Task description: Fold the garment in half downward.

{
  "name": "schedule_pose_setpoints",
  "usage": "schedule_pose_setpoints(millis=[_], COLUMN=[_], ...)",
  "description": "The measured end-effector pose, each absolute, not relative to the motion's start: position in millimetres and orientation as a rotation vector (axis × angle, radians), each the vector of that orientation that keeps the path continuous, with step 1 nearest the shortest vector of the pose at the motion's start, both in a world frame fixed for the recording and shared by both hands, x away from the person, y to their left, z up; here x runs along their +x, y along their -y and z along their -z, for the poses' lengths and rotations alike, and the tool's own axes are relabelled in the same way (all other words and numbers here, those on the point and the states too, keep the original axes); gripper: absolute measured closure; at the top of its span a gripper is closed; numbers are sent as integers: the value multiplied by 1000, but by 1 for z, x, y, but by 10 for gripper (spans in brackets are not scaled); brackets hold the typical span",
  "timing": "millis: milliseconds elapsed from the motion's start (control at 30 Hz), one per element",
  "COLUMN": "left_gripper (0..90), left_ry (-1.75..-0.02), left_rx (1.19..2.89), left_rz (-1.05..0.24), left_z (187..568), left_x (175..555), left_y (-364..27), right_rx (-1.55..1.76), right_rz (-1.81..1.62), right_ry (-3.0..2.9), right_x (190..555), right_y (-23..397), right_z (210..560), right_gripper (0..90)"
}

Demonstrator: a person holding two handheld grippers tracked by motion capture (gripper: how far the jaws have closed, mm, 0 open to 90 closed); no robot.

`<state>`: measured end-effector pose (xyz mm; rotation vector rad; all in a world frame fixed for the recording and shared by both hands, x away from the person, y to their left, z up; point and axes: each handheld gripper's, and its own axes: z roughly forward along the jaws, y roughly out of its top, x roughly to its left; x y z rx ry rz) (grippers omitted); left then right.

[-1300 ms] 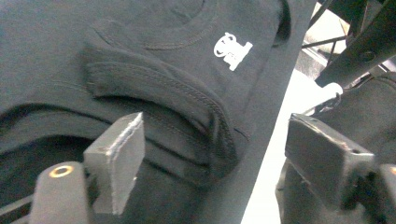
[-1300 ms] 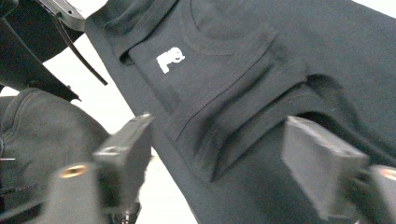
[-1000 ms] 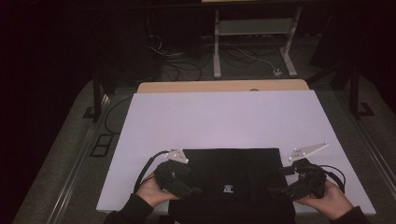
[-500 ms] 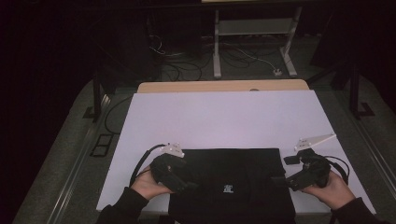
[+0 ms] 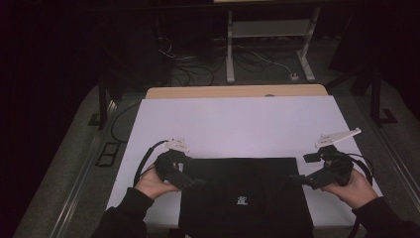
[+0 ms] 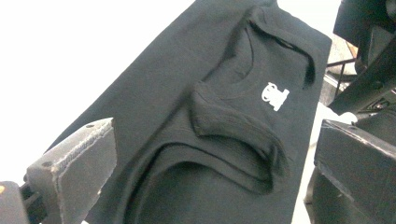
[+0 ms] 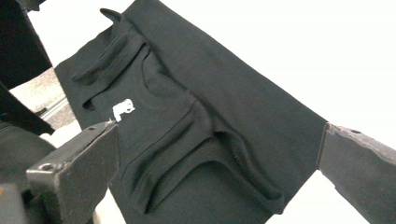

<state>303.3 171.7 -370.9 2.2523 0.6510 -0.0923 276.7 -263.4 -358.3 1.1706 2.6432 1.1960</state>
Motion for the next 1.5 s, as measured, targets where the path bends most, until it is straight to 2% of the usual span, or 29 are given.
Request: schedule_pose_setpoints(millis=[767, 1500], left_gripper=[0, 0], left_ry=[-714, -817], left_rx=[2252, 2217], left_rz=[92, 79], left_z=[388, 413], left_x=[343, 365], left_y=[-186, -200], right_rx=[1197, 1299], right_rz=[-1177, -1092], right_ry=[-2620, -2655], right_x=[315, 344], right_y=[272, 282], right_z=[368, 405], right_gripper=[0, 0])
